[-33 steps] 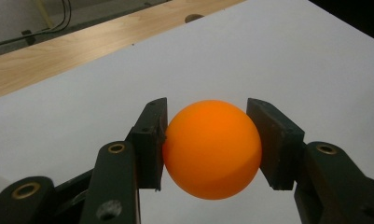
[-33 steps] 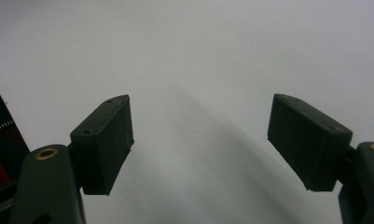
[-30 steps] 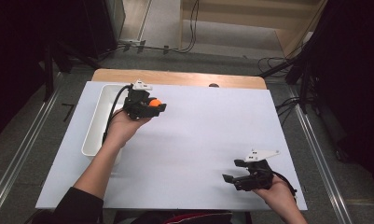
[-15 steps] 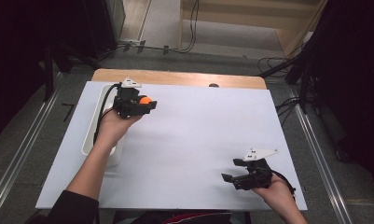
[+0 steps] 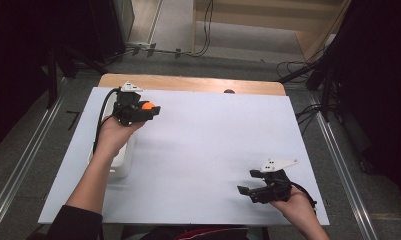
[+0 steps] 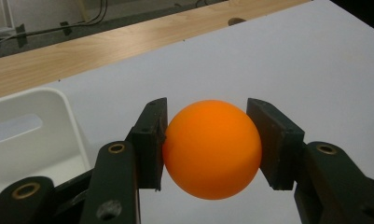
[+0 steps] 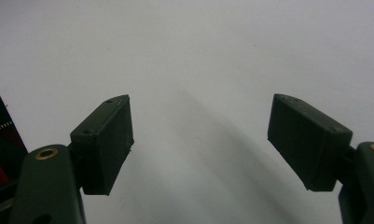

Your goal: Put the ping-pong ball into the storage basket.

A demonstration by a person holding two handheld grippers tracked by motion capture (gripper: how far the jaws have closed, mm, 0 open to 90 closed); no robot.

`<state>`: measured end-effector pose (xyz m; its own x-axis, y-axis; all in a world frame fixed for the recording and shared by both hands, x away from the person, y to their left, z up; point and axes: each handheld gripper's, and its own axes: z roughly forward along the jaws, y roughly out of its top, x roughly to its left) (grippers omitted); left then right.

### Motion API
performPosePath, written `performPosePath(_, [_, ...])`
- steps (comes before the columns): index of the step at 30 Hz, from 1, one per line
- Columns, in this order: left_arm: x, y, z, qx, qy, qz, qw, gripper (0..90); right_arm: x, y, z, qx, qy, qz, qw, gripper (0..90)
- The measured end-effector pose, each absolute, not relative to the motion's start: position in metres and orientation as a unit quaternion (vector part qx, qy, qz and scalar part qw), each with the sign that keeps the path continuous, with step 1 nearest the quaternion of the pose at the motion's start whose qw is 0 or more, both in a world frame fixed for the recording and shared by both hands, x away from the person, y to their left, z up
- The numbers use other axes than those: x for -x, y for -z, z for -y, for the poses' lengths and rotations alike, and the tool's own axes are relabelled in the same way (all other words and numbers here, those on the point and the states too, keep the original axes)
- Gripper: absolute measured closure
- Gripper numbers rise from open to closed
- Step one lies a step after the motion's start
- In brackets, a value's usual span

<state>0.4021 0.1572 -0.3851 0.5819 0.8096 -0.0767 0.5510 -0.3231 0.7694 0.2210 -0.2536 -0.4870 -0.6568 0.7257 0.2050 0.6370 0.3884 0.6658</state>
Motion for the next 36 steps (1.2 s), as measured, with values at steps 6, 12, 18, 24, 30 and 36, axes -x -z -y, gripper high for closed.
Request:
performPosePath(6, [-0.403, 0.385, -0.163, -0.795, -0.172, -0.432, 0.389, 49.1, -0.221, 0.487, 0.254, -0.41, -0.371, -0.831, 0.06, 20.7])
performPosePath(12, [-0.404, 0.385, -0.168, -0.791, -0.174, -0.44, 0.388, 49.1, -0.221, 0.487, 0.254, -0.409, -0.371, -0.832, 0.06, 20.7])
performPosePath(18, [-0.406, 0.385, -0.175, -0.788, -0.176, -0.446, 0.386, 49.1, -0.221, 0.487, 0.254, -0.408, -0.372, -0.832, 0.062, 20.7])
performPosePath(24, [-0.407, 0.384, -0.182, -0.784, -0.18, -0.455, 0.382, 49.1, -0.22, 0.486, 0.255, -0.412, -0.371, -0.83, 0.06, 20.7])
performPosePath(30, [-0.407, 0.383, -0.187, -0.781, -0.186, -0.46, 0.38, 49.1, -0.22, 0.486, 0.254, -0.411, -0.371, -0.831, 0.06, 20.7])
performPosePath(36, [-0.409, 0.383, -0.194, -0.775, -0.189, -0.469, 0.379, 49.1, -0.22, 0.486, 0.255, -0.411, -0.371, -0.83, 0.061, 20.7])
